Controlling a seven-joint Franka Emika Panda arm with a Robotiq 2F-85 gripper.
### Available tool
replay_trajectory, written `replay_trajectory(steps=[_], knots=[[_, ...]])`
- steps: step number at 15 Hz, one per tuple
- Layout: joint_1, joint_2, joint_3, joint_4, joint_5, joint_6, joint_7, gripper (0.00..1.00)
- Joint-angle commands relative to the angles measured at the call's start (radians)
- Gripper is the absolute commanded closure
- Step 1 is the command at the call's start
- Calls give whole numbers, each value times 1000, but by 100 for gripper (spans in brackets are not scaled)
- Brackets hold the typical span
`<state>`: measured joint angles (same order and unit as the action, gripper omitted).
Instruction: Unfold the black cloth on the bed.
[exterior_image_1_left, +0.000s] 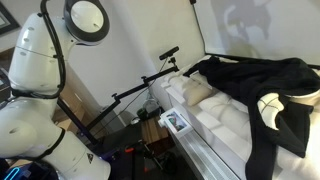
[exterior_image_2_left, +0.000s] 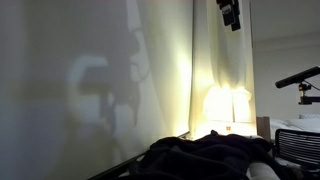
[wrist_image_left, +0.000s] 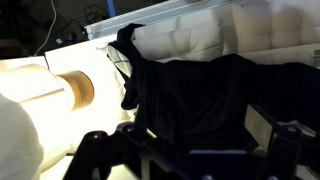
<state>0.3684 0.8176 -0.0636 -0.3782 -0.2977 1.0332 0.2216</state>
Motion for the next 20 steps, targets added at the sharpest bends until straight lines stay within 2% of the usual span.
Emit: replay_trajectory(steps=[1,6,13,20], knots=[[-58,16,-15,14,43,-34,29,0],[-76,39,-25,23,41,-13,-2,0],[-64,31,-28,24,31,-10,-22,0],[-119,38,-31,7,38,27,-45,0]])
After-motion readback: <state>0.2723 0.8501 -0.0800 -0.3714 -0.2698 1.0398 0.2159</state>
